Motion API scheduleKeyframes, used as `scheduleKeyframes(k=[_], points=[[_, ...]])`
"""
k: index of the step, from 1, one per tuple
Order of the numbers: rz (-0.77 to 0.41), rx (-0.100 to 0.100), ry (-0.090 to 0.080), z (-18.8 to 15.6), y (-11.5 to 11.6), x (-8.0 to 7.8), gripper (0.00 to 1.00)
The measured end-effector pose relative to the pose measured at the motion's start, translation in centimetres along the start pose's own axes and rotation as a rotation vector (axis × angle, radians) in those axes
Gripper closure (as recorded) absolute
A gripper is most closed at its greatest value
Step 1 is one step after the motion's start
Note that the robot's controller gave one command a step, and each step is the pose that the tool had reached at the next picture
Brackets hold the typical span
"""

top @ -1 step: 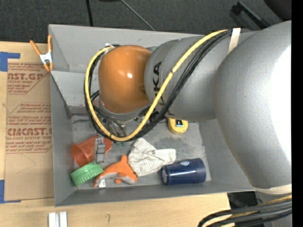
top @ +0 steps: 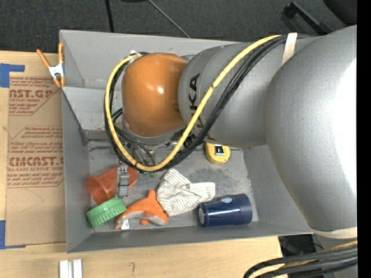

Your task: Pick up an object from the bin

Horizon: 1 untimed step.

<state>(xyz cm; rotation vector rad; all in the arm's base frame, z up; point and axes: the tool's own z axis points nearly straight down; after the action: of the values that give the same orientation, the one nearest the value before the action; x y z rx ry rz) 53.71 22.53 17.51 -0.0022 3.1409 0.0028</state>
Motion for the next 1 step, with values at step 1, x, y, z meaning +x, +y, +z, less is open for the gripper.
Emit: scheduleKeyframes(k=[1], points=[[-0.074, 0.0, -0.006, 3.85, -0.72, 0.37, 0.0]])
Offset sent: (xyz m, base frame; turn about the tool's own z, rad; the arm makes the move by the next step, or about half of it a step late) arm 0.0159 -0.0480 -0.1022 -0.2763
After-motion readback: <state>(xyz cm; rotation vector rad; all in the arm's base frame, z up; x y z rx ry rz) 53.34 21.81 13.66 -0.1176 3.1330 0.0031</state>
